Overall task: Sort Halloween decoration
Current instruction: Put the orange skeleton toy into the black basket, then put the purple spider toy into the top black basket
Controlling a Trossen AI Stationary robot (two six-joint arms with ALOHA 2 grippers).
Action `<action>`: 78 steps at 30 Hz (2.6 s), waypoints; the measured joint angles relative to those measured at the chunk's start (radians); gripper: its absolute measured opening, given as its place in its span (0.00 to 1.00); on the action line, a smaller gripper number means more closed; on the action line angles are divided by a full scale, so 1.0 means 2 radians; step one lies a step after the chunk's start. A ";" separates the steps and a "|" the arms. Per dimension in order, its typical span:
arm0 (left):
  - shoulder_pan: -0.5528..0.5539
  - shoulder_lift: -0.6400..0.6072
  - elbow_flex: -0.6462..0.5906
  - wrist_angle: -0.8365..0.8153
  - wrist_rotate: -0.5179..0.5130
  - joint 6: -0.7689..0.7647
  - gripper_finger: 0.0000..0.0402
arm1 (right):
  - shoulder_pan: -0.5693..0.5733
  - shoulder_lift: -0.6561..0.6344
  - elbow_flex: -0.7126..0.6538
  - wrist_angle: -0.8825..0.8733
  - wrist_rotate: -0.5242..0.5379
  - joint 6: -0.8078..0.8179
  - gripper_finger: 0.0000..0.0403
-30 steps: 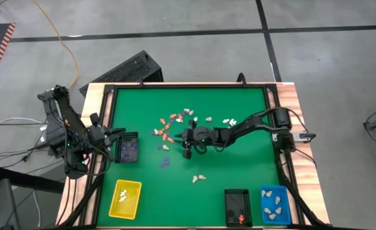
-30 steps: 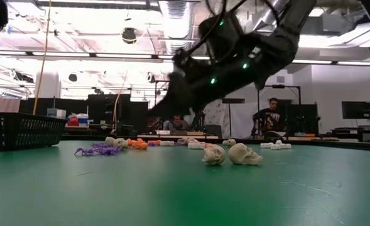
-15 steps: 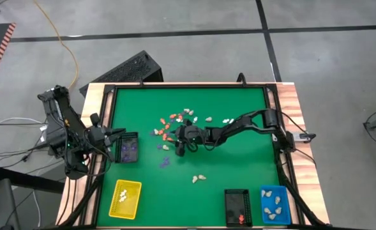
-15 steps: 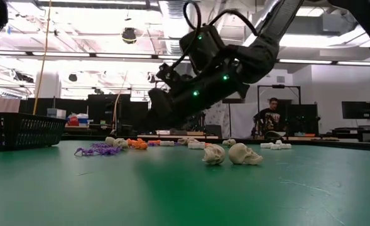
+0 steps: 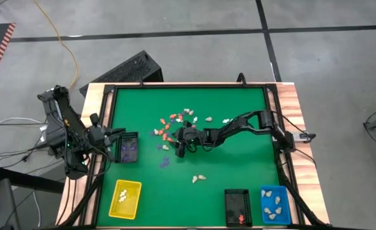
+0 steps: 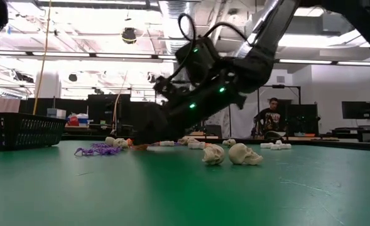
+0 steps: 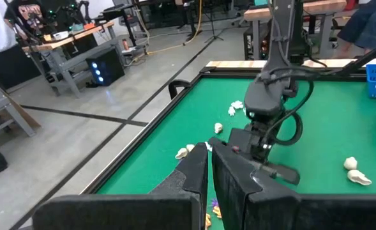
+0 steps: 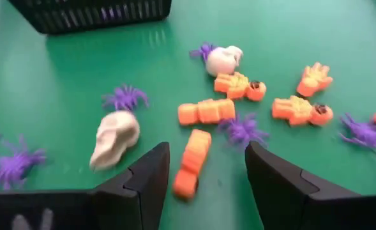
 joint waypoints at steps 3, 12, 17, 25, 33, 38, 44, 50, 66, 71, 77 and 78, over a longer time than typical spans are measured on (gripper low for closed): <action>0.000 0.000 0.000 0.000 0.001 0.000 0.03 | 0.001 0.008 0.007 -0.004 0.000 0.004 0.55; 0.000 0.000 0.000 0.000 0.005 0.000 0.03 | 0.008 0.014 0.015 -0.009 0.019 0.016 0.38; 0.000 0.000 0.000 0.000 0.005 0.000 0.03 | 0.014 0.014 0.014 -0.010 0.033 0.037 0.15; 0.000 0.000 0.000 0.000 0.019 0.000 0.03 | 0.021 -0.014 0.012 -0.036 0.052 0.045 0.08; 0.000 0.000 0.000 0.000 0.018 0.014 0.03 | 0.052 -0.165 0.013 -0.233 0.066 0.015 0.08; 0.000 0.000 0.000 0.000 0.018 0.013 0.03 | 0.097 -0.272 0.013 -0.428 0.064 0.061 0.09; 0.000 0.000 0.000 0.000 0.015 0.014 0.03 | 0.190 -0.335 0.013 -0.599 0.059 0.198 0.09; 0.000 0.000 0.000 0.000 0.015 0.013 0.03 | 0.303 -0.335 0.011 -0.685 0.029 0.376 0.09; 0.000 0.000 0.000 0.000 0.000 0.012 0.03 | 0.443 -0.335 0.000 -0.690 0.041 0.664 0.15; 0.000 0.000 0.000 0.000 0.000 0.012 0.03 | 0.454 -0.335 0.000 -0.688 0.026 0.699 0.22; 0.000 0.000 0.000 0.000 0.000 0.012 0.03 | 0.458 -0.335 0.000 -0.689 0.024 0.712 0.31; 0.000 0.000 0.000 0.000 0.000 0.012 0.03 | 0.457 -0.335 0.000 -0.691 0.024 0.712 0.32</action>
